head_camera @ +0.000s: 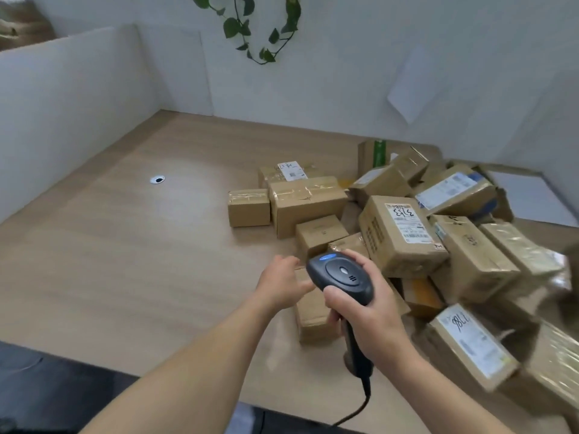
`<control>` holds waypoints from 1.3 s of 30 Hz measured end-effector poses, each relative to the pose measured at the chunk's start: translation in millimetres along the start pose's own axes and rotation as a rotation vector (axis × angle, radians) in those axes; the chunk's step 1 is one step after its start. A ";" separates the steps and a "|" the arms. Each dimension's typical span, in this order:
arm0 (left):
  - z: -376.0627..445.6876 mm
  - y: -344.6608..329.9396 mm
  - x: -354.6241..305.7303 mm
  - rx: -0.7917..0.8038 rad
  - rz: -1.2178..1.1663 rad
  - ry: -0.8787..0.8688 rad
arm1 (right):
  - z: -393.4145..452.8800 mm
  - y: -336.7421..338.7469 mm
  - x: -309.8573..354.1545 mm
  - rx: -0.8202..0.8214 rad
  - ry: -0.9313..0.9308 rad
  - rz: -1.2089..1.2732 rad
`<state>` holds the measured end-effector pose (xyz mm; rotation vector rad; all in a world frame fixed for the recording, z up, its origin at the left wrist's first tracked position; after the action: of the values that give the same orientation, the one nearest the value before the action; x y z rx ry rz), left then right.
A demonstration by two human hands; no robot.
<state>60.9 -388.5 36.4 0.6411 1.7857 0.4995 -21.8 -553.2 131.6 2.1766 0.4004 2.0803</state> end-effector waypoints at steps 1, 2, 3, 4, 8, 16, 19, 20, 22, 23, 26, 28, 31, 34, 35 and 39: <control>2.3 -11.2 -5.8 0.010 -0.013 0.006 | 0.4 9.0 -5.5 -0.016 -0.007 0.002; 4.9 -21.8 -10.7 0.016 -0.023 0.009 | 0.7 16.9 -10.6 -0.029 -0.012 0.006; 8.1 -32.3 -13.4 0.023 -0.030 0.010 | 0.9 24.0 -15.0 -0.039 -0.014 0.012; 10.7 -41.2 -16.1 0.027 -0.031 0.013 | 1.2 30.1 -19.6 -0.047 -0.019 0.019; 17.1 -70.9 -23.1 0.022 -0.001 0.063 | 0.7 50.2 -36.2 -0.085 -0.051 0.030; 17.0 -118.2 -18.0 0.024 0.214 0.250 | -3.2 71.8 -53.1 -0.130 -0.092 0.011; 16.6 -107.5 3.8 -0.006 0.255 0.210 | -4.4 72.6 -54.1 -0.134 -0.097 0.023; 14.6 -96.0 11.6 -0.020 0.255 0.165 | -4.1 71.0 -53.5 -0.134 -0.095 0.024; 8.6 -64.6 39.4 -0.028 0.077 0.114 | -2.2 64.0 -52.7 -0.129 -0.088 0.028; 3.1 -45.1 57.6 -0.034 -0.089 0.125 | -0.8 58.0 -52.7 -0.123 -0.087 0.031; -16.5 11.8 115.3 -0.089 -0.344 0.170 | 1.9 29.4 -51.0 -0.074 -0.092 0.021; -26.4 35.0 138.3 -0.107 -0.304 0.186 | 2.7 5.0 -48.1 -0.027 -0.100 0.018; -30.2 41.9 142.8 -0.091 -0.216 0.167 | 4.1 -32.0 -41.4 0.035 -0.096 -0.005; -28.5 34.9 132.1 -0.081 0.009 0.187 | 1.6 -60.3 -34.2 0.041 -0.091 -0.042; -28.5 31.8 120.8 -0.102 0.090 0.129 | 0.1 -66.7 -31.9 0.033 -0.091 -0.049; -24.8 -7.5 79.5 0.017 0.265 -0.156 | -5.8 -77.8 -28.9 -0.035 -0.118 -0.046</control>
<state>17.3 -343.4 -18.8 0.9104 1.5676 0.5963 -37.5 -486.6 84.3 2.2337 0.3947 1.9098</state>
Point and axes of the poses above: each hand's wrist, its own z-axis towards the middle knuckle, its own y-axis out of the back of the hand, x = y × z, the point moved 7 cm from there along z, towards the middle knuckle, and after that the axes turned 11 degrees about -z, right-handed, at the moved point
